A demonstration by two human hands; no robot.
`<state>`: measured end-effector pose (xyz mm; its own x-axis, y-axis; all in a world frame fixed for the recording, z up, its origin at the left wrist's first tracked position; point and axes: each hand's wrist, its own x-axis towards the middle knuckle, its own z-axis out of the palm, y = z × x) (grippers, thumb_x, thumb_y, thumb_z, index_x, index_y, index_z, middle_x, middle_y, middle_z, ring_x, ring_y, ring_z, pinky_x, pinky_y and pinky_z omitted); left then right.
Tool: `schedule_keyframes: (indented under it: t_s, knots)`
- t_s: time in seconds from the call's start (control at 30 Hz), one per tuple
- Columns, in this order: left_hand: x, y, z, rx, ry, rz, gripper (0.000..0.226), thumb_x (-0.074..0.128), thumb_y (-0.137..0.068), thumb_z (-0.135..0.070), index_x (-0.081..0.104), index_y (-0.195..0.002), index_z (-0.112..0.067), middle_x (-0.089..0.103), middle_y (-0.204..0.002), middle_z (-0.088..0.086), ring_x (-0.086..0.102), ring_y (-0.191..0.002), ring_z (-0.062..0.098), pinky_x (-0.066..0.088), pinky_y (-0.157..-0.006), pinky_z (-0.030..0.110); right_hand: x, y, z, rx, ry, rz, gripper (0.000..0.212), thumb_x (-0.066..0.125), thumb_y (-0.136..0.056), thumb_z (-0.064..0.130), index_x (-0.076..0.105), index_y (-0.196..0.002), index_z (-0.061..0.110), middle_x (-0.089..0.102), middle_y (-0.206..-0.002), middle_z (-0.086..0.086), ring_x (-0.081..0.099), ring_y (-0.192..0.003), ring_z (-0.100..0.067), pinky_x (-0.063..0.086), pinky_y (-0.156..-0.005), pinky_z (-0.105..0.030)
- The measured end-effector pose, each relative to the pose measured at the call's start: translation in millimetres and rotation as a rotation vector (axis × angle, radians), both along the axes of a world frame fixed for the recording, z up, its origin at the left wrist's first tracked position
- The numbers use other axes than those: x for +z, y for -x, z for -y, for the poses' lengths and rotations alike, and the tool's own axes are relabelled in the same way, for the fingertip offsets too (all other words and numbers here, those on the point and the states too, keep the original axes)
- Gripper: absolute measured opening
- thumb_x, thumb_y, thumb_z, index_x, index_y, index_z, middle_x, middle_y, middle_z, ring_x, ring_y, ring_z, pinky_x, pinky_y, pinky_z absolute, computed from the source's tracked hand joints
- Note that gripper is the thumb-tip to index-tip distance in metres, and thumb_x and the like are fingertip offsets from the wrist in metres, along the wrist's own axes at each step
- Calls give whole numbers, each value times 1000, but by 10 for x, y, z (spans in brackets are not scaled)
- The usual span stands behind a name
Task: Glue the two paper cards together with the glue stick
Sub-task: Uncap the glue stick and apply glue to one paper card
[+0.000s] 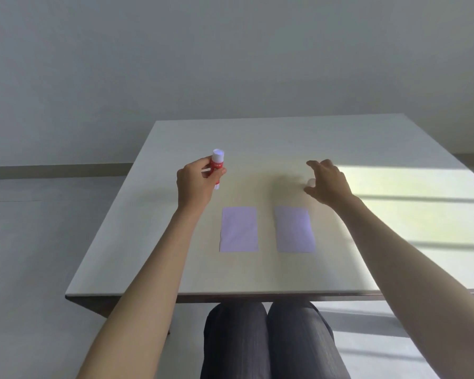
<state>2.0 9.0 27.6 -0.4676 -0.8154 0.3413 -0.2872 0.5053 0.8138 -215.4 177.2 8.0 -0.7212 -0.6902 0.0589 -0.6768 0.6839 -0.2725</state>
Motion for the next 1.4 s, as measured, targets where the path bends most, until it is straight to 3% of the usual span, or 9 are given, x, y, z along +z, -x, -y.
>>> schedule_keyframes:
  t_s: [0.13, 0.23, 0.4, 0.53, 0.73, 0.93, 1.13, 1.3, 1.4]
  knots:
    - [70, 169, -103, -13, -238, -140, 12, 71, -76, -26, 68, -65, -25, 67, -54, -19, 65, -64, 2, 52, -73, 22, 175, -404, 122, 104, 409, 287, 56, 65, -87, 26, 45, -138, 18, 53, -129, -15, 60, -107, -31, 44, -88, -32]
    - [146, 324, -243, -56, -481, -306, 6, 75, -74, -23, 70, -72, -21, 73, -74, 2, 70, -79, 23, 57, -88, 44, 188, -853, 260, 209, 719, 845, 41, 61, -91, 19, 51, -131, 14, 64, -103, -9, 68, -73, -19, 50, -71, -27]
    - [174, 413, -349, -55, -553, -365, 12, 75, -70, -30, 70, -70, -19, 75, -84, 9, 71, -92, 31, 53, -94, 46, 153, -1009, 350, 170, 1005, 1046, 16, 54, -94, 7, 60, -108, 5, 54, -67, -7, 54, -57, -16, 50, -67, -27]
    - [135, 418, -435, -78, -655, -413, 10, 74, -77, -24, 70, -73, -16, 74, -78, 0, 73, -83, 20, 53, -95, 38, 92, -1019, 368, 136, 1013, 1025, 11, 50, -96, 11, 58, -100, 4, 48, -65, -3, 46, -55, -16, 42, -60, -25]
    - [105, 393, -540, -177, -620, -389, 7, 71, -78, -24, 69, -75, -19, 76, -93, 7, 73, -92, 21, 52, -95, 36, 206, -1039, 393, -157, 791, 1209, 45, 29, -96, 32, 41, -56, 14, 32, -46, 3, 26, -35, -14, 23, -38, -19]
    - [94, 353, -494, -139, -535, -361, 31, 72, -72, -35, 68, -87, -8, 77, -94, 8, 72, -95, 25, 53, -93, 42, 167, -977, 252, 173, 1014, 1216, 19, 48, -98, 16, 58, -103, 0, 57, -72, -7, 64, -57, -20, 53, -62, -25]
    - [60, 314, -534, -219, -498, -316, 32, 74, -74, -33, 69, -91, -6, 76, -96, 9, 71, -97, 23, 50, -98, 40, 190, -1012, 262, -136, 769, 1397, 52, 37, -96, 49, 47, -60, 12, 38, -46, 2, 31, -30, -11, 28, -32, -17]
    - [40, 263, -524, -211, -518, -359, 18, 72, -76, -30, 69, -82, -13, 76, -95, 8, 72, -95, 23, 53, -93, 40, 138, -1029, 240, 137, 994, 1291, 26, 56, -94, 21, 57, -109, 0, 54, -70, -8, 56, -52, -18, 49, -60, -28]
    - [36, 258, -536, -238, -527, -368, 10, 71, -77, -29, 67, -75, -20, 77, -94, 6, 73, -93, 21, 52, -90, 33, 130, -1055, 235, 78, 1035, 1454, 26, 52, -96, 26, 59, -87, 3, 52, -61, -4, 50, -43, -12, 45, -46, -20]
